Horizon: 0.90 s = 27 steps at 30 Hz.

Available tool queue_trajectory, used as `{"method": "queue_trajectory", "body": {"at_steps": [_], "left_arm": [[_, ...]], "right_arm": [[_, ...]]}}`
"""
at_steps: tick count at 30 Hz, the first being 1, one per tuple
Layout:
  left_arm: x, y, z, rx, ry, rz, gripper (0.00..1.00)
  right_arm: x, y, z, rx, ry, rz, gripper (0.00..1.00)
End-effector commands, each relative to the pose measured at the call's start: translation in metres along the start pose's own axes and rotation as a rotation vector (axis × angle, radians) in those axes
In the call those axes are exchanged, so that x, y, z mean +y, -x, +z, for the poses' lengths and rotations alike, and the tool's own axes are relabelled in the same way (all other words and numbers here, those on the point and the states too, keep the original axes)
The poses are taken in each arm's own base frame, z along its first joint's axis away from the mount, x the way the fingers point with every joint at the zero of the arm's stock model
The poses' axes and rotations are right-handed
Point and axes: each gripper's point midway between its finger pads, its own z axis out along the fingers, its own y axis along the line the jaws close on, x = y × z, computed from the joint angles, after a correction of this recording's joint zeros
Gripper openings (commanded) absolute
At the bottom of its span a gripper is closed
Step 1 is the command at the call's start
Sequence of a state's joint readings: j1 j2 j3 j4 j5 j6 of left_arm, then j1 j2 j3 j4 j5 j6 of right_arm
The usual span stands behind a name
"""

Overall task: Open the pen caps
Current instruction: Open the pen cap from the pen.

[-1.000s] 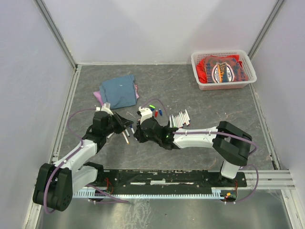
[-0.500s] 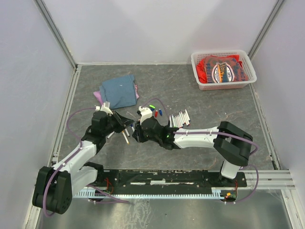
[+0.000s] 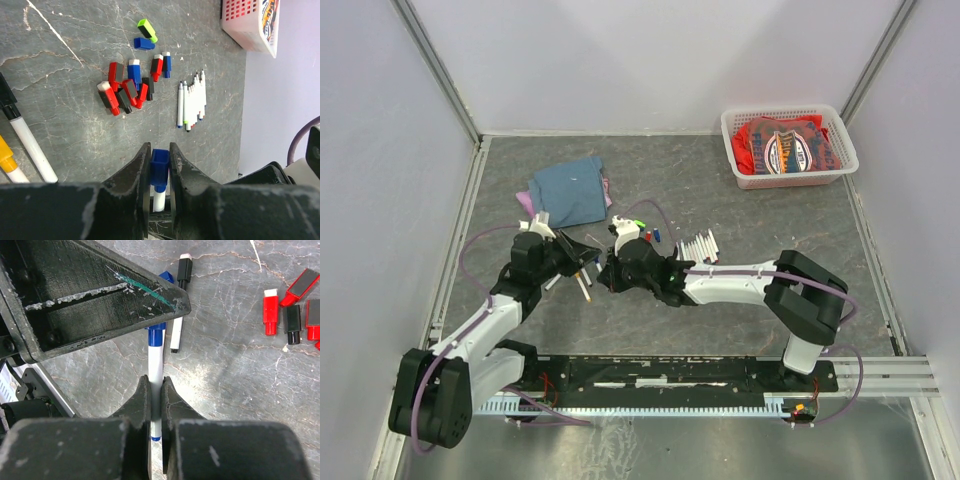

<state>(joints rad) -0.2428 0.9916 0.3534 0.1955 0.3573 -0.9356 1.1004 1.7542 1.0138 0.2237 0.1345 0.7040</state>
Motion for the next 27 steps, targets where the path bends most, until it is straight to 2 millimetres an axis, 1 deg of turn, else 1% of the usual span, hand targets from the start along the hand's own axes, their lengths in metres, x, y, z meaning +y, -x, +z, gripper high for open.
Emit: {"method": "queue_trajectory", "body": {"at_steps": [1,4,7,10,13,15,18,20,27], "left_arm": [[-0.031,0.011,0.001,-0.022,-0.103,-0.047,0.03],[-0.028,0.021,0.001,-0.066,-0.07,-0.058,0.03],[-0.021,0.033,0.004,-0.118,0.008,-0.063,0.03],[-0.012,0.04,0.007,-0.158,0.097,-0.061,0.03],[-0.013,0.04,0.012,-0.173,0.117,-0.074,0.03],[-0.021,0.043,0.017,-0.179,0.111,-0.049,0.03],[-0.04,0.046,0.023,-0.18,0.056,0.019,0.03],[-0.046,0.046,0.027,-0.176,0.028,0.052,0.03],[-0.068,0.044,0.027,-0.184,-0.12,0.094,0.03]], "right_arm": [[0.011,0.017,0.007,-0.033,0.028,-0.012,0.01],[0.0,0.012,0.005,-0.016,-0.016,-0.043,0.01],[-0.015,0.006,-0.002,0.01,-0.082,-0.078,0.01],[-0.029,0.002,-0.009,0.027,-0.145,-0.123,0.01],[-0.042,-0.004,-0.013,0.049,-0.203,-0.174,0.01],[-0.046,-0.005,-0.013,0.059,-0.22,-0.196,0.01],[-0.045,-0.007,-0.015,0.059,-0.209,-0.192,0.01],[-0.041,-0.006,-0.016,0.04,-0.18,-0.168,0.01],[-0.015,0.001,-0.024,-0.049,-0.004,-0.026,0.01]]}}
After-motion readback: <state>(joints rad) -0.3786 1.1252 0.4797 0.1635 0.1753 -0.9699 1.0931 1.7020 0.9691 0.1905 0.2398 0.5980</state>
